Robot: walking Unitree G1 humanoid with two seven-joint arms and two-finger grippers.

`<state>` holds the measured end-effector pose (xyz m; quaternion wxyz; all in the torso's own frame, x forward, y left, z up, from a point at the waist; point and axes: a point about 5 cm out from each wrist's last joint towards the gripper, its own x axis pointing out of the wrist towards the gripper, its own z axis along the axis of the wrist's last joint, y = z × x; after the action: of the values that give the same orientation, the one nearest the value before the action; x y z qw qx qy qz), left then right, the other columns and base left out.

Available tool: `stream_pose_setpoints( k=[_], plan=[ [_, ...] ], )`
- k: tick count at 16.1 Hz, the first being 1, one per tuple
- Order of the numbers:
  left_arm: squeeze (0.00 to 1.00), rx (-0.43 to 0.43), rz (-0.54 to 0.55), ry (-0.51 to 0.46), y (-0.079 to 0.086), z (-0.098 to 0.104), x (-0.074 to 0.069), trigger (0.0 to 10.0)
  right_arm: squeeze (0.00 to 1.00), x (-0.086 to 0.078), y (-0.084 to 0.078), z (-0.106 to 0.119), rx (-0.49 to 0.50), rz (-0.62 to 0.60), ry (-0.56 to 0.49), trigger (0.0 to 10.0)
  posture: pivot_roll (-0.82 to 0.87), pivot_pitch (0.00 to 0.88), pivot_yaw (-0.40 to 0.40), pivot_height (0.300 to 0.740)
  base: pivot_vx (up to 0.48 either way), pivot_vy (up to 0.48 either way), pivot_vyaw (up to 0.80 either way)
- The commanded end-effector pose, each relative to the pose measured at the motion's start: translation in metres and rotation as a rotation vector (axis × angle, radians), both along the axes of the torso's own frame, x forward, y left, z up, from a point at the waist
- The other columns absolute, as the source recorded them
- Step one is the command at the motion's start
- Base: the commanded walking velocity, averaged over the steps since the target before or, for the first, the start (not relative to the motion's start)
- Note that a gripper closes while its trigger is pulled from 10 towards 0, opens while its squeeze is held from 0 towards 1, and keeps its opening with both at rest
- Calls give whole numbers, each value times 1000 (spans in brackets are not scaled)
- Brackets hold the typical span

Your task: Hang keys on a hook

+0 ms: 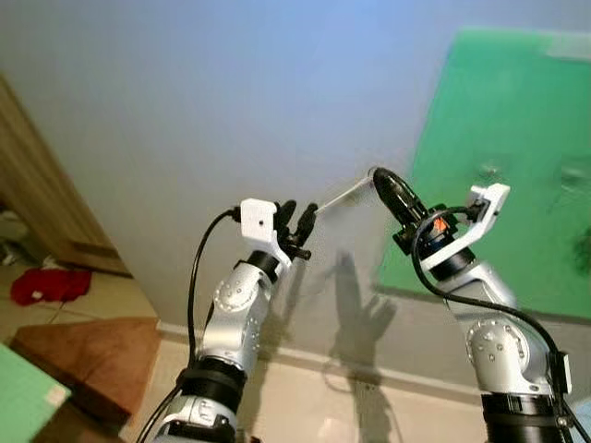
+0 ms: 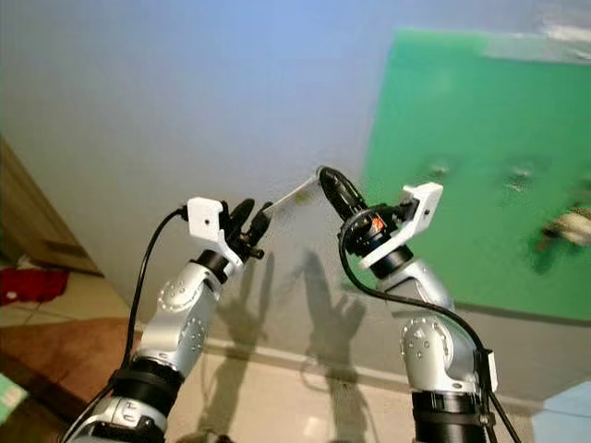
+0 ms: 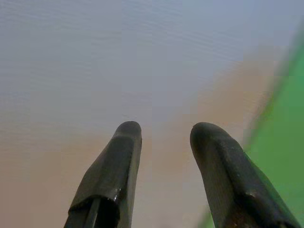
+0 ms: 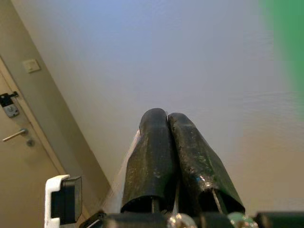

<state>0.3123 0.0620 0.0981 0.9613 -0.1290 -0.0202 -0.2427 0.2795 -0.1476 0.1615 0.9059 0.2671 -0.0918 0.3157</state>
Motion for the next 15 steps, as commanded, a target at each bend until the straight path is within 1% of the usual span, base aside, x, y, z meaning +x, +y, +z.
stream_pose_setpoints(
  k=[1, 4, 5, 7, 8, 12, 14, 15],
  plan=[
    [0, -8, -34, -12, -9, 5, -1, 10000, 0, -2, -3, 6, 1, -3, -22, 10000, -183, 0, 11, 740, 0, -469, 0],
    [0, -11, -11, -15, -6, 6, 1, 10000, 0, -3, 3, 7, 5, 27, -22, 10000, -178, 0, 10, 740, 0, -467, 0],
    [0, -21, 13, -10, -4, 7, 2, 10000, 0, -1, 6, 6, 0, 21, -12, 10000, -179, 0, 9, 740, 0, 0, 0],
    [0, -29, 21, -8, -3, 8, 3, 10000, 0, 4, 10, 4, -4, 4, 7, 10000, -176, 0, 9, 740, 0, 0, 0],
    [0, -29, 19, -11, -3, 8, 2, 10000, 0, 11, 9, 1, -23, -47, 36, 10000, -175, 0, 6, 740, 0, 0, 0],
    [0, -36, 14, -24, -5, 12, 2, 10000, 0, 24, 9, 2, 17, -71, 73, 10000, -169, 0, 1, 740, 0, 0, 0],
    [0, -31, -8, -40, -8, 15, 0, 10000, 0, 30, 9, 1, 52, -77, 91, 10000, -162, 0, -1, 740, 0, 0, 0],
    [0, -32, -16, -45, -9, 16, -1, 10000, 0, 31, 9, 1, 50, -78, 91, 10000, -159, 0, -5, 740, 0, 0, 0]
  ],
)
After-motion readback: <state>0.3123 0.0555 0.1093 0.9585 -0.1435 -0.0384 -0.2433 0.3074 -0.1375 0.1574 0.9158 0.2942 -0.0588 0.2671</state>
